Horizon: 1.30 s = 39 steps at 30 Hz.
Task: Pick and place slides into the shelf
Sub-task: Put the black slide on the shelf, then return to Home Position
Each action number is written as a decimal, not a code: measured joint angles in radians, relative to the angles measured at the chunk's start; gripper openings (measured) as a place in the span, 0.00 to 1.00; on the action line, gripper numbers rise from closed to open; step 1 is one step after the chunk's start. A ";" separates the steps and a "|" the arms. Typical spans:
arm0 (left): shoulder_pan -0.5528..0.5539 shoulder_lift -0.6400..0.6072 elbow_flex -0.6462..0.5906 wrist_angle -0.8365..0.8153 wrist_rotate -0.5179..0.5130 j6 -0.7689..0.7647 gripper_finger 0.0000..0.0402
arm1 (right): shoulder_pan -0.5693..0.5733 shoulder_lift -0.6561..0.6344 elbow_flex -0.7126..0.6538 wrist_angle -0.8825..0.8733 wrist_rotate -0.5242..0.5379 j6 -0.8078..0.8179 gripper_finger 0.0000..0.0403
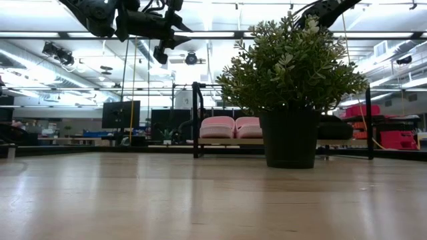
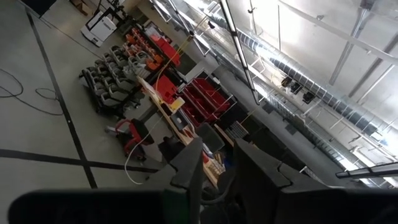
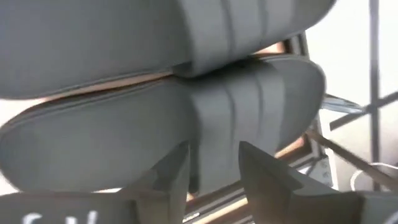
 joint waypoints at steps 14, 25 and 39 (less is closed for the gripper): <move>0.000 0.000 0.000 -0.021 0.026 0.049 0.23 | 0.079 -0.076 0.000 -0.128 0.031 0.006 0.27; 0.003 -0.012 0.000 -0.120 0.248 0.190 0.02 | 0.163 -0.238 0.000 -0.175 -0.019 0.222 0.01; -0.030 -0.161 0.252 -1.015 0.447 0.733 0.01 | 0.248 -0.230 0.000 -0.061 -0.026 0.326 0.01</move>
